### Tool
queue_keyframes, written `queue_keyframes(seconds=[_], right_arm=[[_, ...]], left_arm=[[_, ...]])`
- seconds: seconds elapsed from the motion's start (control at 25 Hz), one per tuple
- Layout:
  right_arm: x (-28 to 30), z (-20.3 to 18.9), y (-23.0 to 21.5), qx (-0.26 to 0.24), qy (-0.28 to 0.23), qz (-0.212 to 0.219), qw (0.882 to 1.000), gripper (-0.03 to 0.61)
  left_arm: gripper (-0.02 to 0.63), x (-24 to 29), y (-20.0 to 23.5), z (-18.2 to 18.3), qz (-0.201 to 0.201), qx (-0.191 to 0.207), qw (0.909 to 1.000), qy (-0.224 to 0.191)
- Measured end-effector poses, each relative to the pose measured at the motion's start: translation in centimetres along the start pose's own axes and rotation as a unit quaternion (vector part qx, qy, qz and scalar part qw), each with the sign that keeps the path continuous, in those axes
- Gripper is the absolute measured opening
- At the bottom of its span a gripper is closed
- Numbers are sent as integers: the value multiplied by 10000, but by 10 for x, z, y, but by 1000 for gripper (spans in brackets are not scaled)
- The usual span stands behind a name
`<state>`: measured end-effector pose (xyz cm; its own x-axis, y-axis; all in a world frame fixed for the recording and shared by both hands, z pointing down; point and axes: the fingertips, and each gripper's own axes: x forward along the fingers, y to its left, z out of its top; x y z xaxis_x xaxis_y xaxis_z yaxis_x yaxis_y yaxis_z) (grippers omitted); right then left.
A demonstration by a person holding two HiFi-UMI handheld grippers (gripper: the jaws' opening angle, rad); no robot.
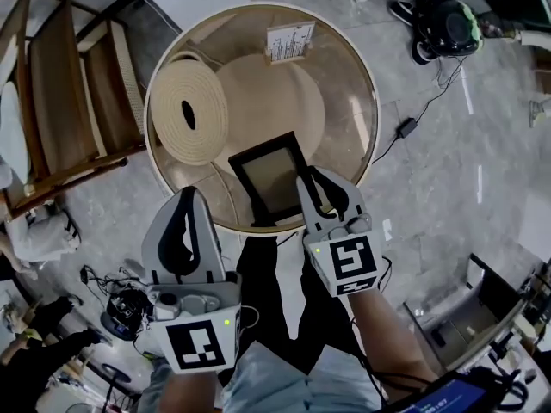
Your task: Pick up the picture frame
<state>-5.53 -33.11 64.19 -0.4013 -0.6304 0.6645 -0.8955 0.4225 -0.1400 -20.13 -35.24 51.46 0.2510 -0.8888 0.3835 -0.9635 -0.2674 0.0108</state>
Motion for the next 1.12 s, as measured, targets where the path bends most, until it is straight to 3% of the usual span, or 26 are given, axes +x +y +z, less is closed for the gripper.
queue_keyframes(seconds=[0.48, 0.8, 0.96, 1.12], right_arm=[[-123, 145, 4, -673, -1507, 55, 9863, 80], [-229, 214, 22, -1006, -2342, -13, 9670, 80], [-278, 248, 21, -1224, -2935, -70, 9481, 80], [-334, 255, 17, -1285, -3105, -77, 9418, 80]], left_arm=[[15, -68, -48, 125, 162, 185, 9957, -898], [15, -135, -78, 213, 359, 307, 9841, -1713], [15, -162, -99, 245, 406, 393, 9756, -2123], [15, -190, -130, 262, 413, 404, 9742, -2183]])
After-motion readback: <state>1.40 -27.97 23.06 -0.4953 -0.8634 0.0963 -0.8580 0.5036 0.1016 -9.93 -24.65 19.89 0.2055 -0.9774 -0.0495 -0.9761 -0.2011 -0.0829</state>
